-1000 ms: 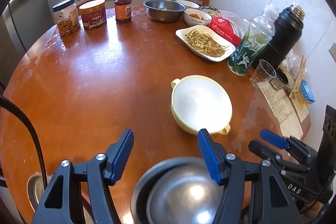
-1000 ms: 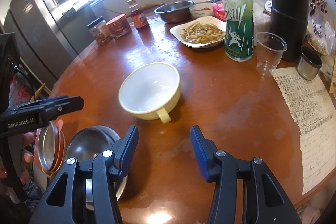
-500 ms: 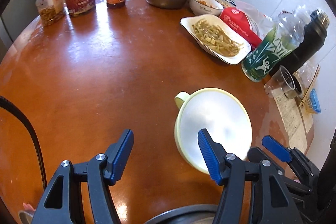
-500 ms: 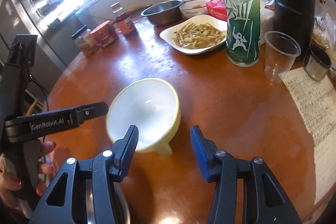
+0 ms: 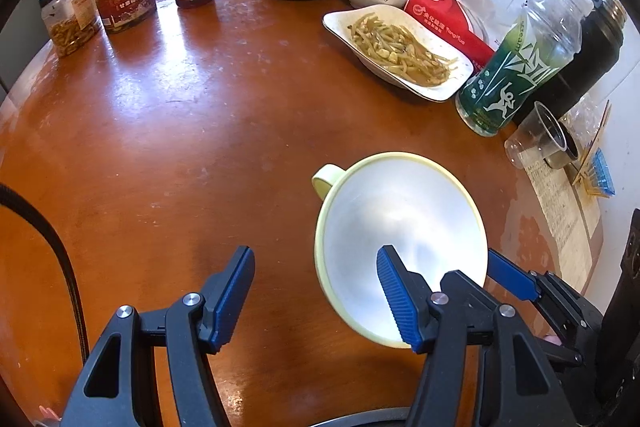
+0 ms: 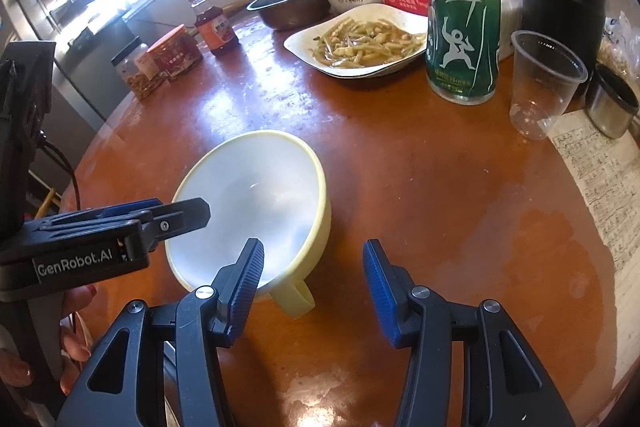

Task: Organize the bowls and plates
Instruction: 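Grasp the rim of the yellow enamel bowl with the left tool, then carry the yellow bowl over the deep steel bowl with the left tool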

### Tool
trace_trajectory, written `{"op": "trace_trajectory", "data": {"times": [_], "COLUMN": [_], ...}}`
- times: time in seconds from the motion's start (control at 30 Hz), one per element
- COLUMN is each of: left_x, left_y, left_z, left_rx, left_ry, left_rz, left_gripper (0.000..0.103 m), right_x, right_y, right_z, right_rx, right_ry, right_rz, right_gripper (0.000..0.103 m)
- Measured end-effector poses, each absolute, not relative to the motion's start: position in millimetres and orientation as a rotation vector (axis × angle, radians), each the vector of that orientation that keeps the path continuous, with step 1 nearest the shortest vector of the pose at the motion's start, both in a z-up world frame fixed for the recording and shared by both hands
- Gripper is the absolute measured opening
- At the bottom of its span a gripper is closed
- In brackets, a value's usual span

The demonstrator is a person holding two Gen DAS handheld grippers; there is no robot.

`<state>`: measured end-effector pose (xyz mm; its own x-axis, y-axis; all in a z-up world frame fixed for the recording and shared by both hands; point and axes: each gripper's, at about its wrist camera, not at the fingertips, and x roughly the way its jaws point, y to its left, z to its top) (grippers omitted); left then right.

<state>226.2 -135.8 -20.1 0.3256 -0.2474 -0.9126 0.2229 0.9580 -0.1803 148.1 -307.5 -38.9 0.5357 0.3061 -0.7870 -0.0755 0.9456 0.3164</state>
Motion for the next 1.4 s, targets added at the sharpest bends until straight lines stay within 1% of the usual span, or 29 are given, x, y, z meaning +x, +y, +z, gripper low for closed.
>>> {"op": "trace_trajectory", "data": {"times": [0.13,0.23,0.33,0.37,0.43,0.5,0.53,0.6,0.8,1.07,1.4], "left_x": [226.4,225.0,224.6,224.6,225.0,224.7,224.7,224.8,223.1,215.7,197.2], "left_y": [-139.3,-143.7,-145.4,-145.5,-145.1,-145.6,-146.2,-147.2,-145.4,-138.3,-117.3], "left_z": [-24.1,-26.0,-29.3,-30.3,-31.4,-32.0,-32.6,-33.7,-34.9,-24.7,14.8], "left_rx": [-0.015,-0.012,-0.026,-0.029,-0.026,-0.024,-0.024,-0.026,-0.037,-0.063,-0.093], "left_ry": [1.212,1.218,1.227,1.230,1.236,1.239,1.242,1.246,1.246,1.238,1.161], "left_rz": [-0.310,-0.324,-0.337,-0.339,-0.343,-0.355,-0.362,-0.372,-0.375,-0.383,-0.377], "left_gripper": [0.063,0.063,0.062,0.060,0.050,0.047,0.041,0.037,0.037,0.037,0.037], "right_x": [150.9,153.1,152.9,152.8,152.9,152.8,152.6,153.1,155.1,155.2,146.8], "right_y": [-305.4,-305.6,-302.6,-302.6,-302.2,-301.1,-300.8,-299.9,-298.3,-299.3,-283.3], "right_z": [-40.1,-43.8,-45.5,-46.1,-47.2,-46.7,-46.2,-45.1,-43.6,-31.2,7.7], "right_rx": [0.246,0.279,0.255,0.253,0.249,0.235,0.232,0.228,0.213,0.213,0.183], "right_ry": [0.977,0.995,0.995,0.997,0.998,0.995,0.992,0.988,0.989,0.969,0.894], "right_rz": [0.248,0.284,0.281,0.281,0.278,0.276,0.276,0.277,0.265,0.259,0.286], "right_gripper": [0.052,0.042,0.035,0.033,0.031,0.029,0.028,0.028,0.027,0.020,0.019]}}
